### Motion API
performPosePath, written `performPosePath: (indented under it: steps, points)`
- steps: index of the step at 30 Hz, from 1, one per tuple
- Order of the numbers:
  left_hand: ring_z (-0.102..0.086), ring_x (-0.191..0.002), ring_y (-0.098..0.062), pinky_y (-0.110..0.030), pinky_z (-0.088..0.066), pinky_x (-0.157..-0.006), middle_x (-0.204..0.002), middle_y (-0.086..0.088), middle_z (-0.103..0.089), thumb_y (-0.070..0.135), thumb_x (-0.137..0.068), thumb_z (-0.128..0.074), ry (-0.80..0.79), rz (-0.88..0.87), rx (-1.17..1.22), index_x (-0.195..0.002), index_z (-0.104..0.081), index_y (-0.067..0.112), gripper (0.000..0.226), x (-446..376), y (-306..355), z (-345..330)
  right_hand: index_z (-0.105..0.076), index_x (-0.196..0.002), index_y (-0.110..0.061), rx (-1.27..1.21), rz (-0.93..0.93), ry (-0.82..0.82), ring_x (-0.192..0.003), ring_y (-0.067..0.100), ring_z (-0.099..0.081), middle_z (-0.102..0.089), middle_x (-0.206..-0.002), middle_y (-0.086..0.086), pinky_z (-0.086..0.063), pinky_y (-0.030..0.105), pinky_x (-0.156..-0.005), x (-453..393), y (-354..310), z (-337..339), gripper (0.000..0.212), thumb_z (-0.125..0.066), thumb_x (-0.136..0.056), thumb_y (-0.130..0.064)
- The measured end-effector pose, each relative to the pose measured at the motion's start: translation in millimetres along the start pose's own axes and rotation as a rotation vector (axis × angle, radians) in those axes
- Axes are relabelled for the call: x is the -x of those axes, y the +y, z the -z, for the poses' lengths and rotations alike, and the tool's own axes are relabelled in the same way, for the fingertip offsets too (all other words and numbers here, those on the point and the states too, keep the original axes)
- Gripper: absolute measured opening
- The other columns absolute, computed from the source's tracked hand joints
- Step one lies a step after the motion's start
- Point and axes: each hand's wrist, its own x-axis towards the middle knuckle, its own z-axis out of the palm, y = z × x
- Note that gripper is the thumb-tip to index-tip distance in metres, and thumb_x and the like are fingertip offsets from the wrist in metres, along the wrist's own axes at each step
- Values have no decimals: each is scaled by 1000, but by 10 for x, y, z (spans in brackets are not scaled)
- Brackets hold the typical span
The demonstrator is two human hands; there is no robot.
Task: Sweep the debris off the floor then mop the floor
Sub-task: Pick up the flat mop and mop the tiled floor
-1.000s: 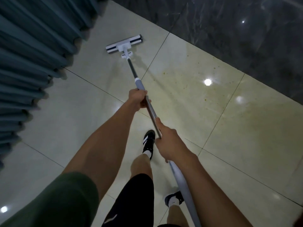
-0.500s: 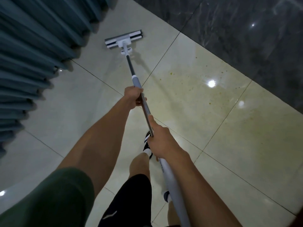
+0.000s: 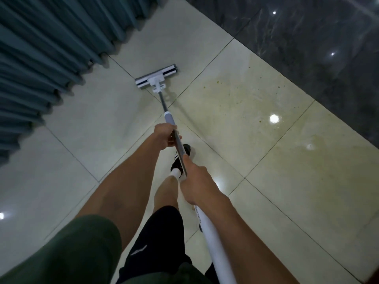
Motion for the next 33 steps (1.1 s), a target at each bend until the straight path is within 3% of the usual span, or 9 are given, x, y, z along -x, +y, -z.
performPosePath:
  steps: [5, 9, 13, 18, 22, 29, 33]
  points:
    - [-64, -63, -26, -34, -56, -51, -79, -12, -62, 6, -99, -56, 1, 25, 81, -102, -57, 0, 7, 455, -606, -118, -14, -158, -31, 44, 50, -34, -77, 23, -54, -55, -99, 13, -44, 29, -66, 524, 451, -160, 72, -43, -97, -7]
    - [-66, -64, -25, -37, -55, -58, -81, -12, -63, 8, -100, -55, 43, 14, 96, -99, -57, 2, 7, 548, -730, -164, -11, -158, -33, 72, 33, -35, -86, 25, -58, -58, -110, 15, -51, 31, -75, 561, 554, -253, 77, -48, -95, -7]
    - [-68, -57, -25, -33, -55, -50, -80, -15, -66, 6, -97, -59, 122, 0, 101, -111, -61, -4, 17, 383, -577, -72, -7, -159, -32, 66, 30, -49, -84, 19, -49, -55, -119, 14, -43, 26, -74, 341, 412, -237, 78, -49, -98, -8]
    - [-68, -54, -25, -30, -56, -46, -81, -16, -68, 3, -96, -60, 161, -4, 114, -109, -61, -3, 15, 71, -189, 109, -7, -159, -35, 45, 40, -47, -79, 19, -54, -46, -90, 1, -48, 30, -69, -57, 128, -151, 82, -47, -94, -4]
    - [-69, -54, -25, -30, -54, -42, -85, -18, -68, 4, -96, -61, 141, -4, 147, -111, -60, -5, 18, -254, 228, 175, -6, -159, -36, 94, 41, -39, -81, 22, -58, -55, -100, 8, -49, 30, -68, -512, -73, 110, 82, -47, -94, -4]
    - [-73, -64, -27, -33, -58, -51, -92, -19, -69, 6, -96, -61, 141, -16, 186, -117, -59, -5, 24, -743, 778, 421, -4, -158, -37, 153, 51, -51, -85, 26, -62, -58, -103, 14, -57, 38, -79, -1171, -500, 333, 80, -46, -96, -9]
    - [-73, -68, -27, -34, -59, -53, -95, -17, -69, 8, -96, -63, 101, -1, 180, -119, -59, -3, 26, -804, 810, 448, -5, -157, -39, 102, 16, -105, -79, 25, -65, -59, -108, 11, -56, 33, -69, -1283, -523, 410, 80, -47, -94, -12]
